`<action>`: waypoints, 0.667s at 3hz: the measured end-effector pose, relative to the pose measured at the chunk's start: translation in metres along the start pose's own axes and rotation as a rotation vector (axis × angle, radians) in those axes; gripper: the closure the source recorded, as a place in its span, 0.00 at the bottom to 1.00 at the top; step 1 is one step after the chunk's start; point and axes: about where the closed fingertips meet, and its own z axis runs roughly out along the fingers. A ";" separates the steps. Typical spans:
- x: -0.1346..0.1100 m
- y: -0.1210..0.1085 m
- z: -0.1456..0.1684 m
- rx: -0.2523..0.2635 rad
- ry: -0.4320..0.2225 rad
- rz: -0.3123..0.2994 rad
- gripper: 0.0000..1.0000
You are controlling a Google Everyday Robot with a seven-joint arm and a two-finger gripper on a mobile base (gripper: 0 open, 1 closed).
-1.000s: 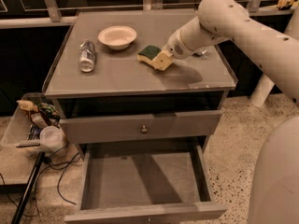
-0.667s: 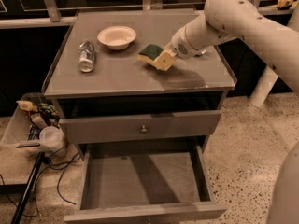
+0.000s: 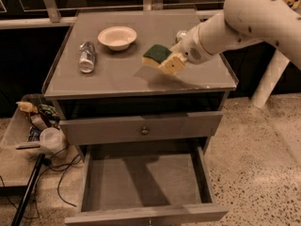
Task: Place sponge into middle drawer
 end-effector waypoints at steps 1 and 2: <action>0.017 0.026 -0.033 0.065 0.007 -0.003 1.00; 0.044 0.056 -0.059 0.118 0.008 0.021 1.00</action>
Offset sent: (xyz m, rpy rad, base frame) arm -0.1435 -0.0666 -0.0165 -0.0251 -0.0762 -0.1845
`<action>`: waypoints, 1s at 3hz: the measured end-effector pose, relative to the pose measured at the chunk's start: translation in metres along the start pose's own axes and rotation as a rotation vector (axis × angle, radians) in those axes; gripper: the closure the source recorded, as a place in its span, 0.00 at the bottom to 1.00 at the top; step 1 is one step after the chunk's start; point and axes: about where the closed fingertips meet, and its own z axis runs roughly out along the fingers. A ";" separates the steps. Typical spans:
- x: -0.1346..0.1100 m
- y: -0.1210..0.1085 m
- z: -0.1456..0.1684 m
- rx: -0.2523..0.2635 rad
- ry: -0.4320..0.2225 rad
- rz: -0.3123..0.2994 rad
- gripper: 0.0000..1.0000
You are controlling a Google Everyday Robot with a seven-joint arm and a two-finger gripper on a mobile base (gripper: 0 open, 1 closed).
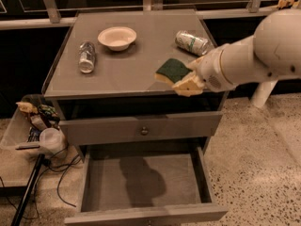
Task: Place sponge into middle drawer
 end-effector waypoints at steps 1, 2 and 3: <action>0.037 0.026 -0.010 0.014 0.004 0.044 1.00; 0.071 0.046 0.010 -0.038 0.012 0.106 1.00; 0.099 0.055 0.049 -0.164 0.006 0.146 1.00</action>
Offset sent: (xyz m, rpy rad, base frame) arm -0.0604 -0.0203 -0.1392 0.1301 0.2053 -0.0559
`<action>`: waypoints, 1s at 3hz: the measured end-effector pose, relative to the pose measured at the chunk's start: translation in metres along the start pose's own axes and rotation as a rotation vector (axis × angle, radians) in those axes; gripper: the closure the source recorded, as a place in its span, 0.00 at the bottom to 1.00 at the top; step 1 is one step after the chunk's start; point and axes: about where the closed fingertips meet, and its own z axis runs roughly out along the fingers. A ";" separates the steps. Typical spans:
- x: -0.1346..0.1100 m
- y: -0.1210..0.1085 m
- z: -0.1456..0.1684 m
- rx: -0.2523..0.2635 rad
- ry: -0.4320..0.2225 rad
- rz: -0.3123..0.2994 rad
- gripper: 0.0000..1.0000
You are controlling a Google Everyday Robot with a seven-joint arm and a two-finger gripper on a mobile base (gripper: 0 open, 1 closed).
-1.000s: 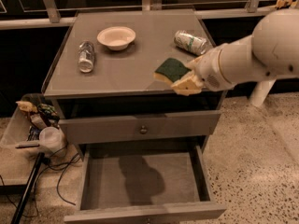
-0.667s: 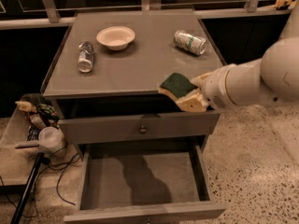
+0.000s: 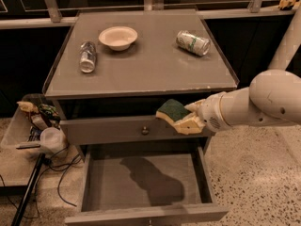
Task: Place sponge into middle drawer
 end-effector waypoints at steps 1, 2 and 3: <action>0.000 0.000 0.000 0.000 0.000 0.000 1.00; 0.019 0.010 0.023 -0.011 0.030 0.023 1.00; 0.064 0.039 0.066 -0.051 0.067 0.075 1.00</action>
Offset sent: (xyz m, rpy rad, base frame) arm -0.0167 0.0215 -0.0884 -0.0278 0.1089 -0.0296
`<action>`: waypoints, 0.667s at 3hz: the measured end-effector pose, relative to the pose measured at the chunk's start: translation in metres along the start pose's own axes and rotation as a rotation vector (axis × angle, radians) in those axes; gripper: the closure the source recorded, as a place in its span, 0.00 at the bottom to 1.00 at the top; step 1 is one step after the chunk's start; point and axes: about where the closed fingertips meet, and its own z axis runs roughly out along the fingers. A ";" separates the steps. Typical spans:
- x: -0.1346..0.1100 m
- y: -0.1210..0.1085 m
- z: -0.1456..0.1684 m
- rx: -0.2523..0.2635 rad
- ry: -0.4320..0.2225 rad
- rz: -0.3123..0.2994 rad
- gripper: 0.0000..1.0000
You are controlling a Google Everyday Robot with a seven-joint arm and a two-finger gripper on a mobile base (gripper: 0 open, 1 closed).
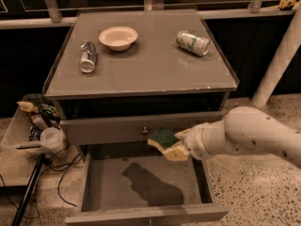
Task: Place sponge into middle drawer
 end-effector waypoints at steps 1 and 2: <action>0.040 0.025 0.039 -0.039 0.010 0.031 1.00; 0.067 0.039 0.072 -0.036 -0.030 0.008 1.00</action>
Offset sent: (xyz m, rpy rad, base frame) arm -0.0453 0.0386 -0.1445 0.0690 -0.0801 0.0306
